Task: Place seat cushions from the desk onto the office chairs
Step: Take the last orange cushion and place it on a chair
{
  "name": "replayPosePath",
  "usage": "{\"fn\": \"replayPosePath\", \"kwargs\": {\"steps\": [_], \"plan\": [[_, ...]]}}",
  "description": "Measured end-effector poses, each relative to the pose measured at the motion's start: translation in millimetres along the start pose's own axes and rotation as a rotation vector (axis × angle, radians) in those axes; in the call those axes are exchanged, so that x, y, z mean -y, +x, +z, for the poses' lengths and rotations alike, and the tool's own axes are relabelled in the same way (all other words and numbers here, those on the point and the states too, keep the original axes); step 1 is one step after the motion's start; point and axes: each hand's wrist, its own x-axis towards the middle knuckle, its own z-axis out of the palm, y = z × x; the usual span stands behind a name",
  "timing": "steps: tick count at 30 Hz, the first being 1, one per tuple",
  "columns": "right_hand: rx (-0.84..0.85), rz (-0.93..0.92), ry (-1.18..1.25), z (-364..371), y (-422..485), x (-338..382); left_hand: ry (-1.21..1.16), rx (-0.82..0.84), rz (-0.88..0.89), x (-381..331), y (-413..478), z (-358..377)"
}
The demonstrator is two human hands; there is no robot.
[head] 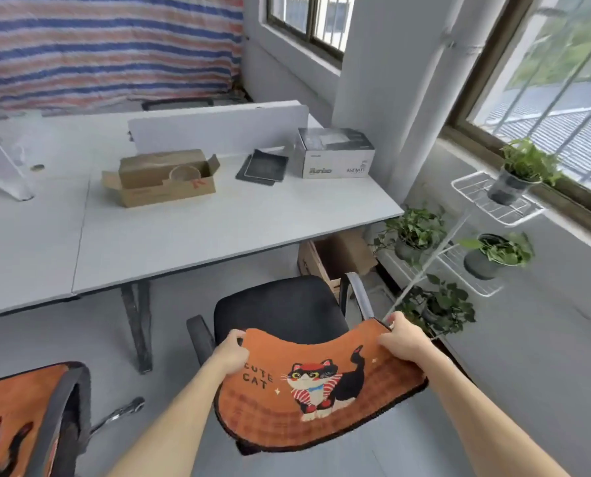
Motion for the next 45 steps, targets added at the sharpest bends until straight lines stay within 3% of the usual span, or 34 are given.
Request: {"fn": "replayPosePath", "kwargs": {"steps": [7, 13, 19, 29, 39, 45], "plan": [[0.205, -0.095, -0.262, 14.9, 106.3, 32.4, -0.053, -0.023, -0.069, -3.6, 64.3, -1.8], [0.138, -0.114, -0.354, 39.5, 192.3, 57.6, -0.206, -0.109, -0.190, 3.3, 127.5, 12.2], [-0.019, -0.160, -0.267, 62.2, 256.5, 60.4, -0.310, -0.249, -0.286, 8.9, 177.2, 35.7], [0.059, -0.239, -0.180, 137.1, 348.5, 20.1, -0.261, -0.469, -0.458, 41.1, 246.1, 100.6], [0.049, -0.008, -0.067, 230.1, 383.6, -18.1, -0.128, -0.575, -0.488, 79.3, 294.5, 152.8], [-0.019, -0.014, -0.026, 248.6, 394.1, -23.2, -0.060, -0.630, -0.436, 97.6, 307.4, 167.7]]}}
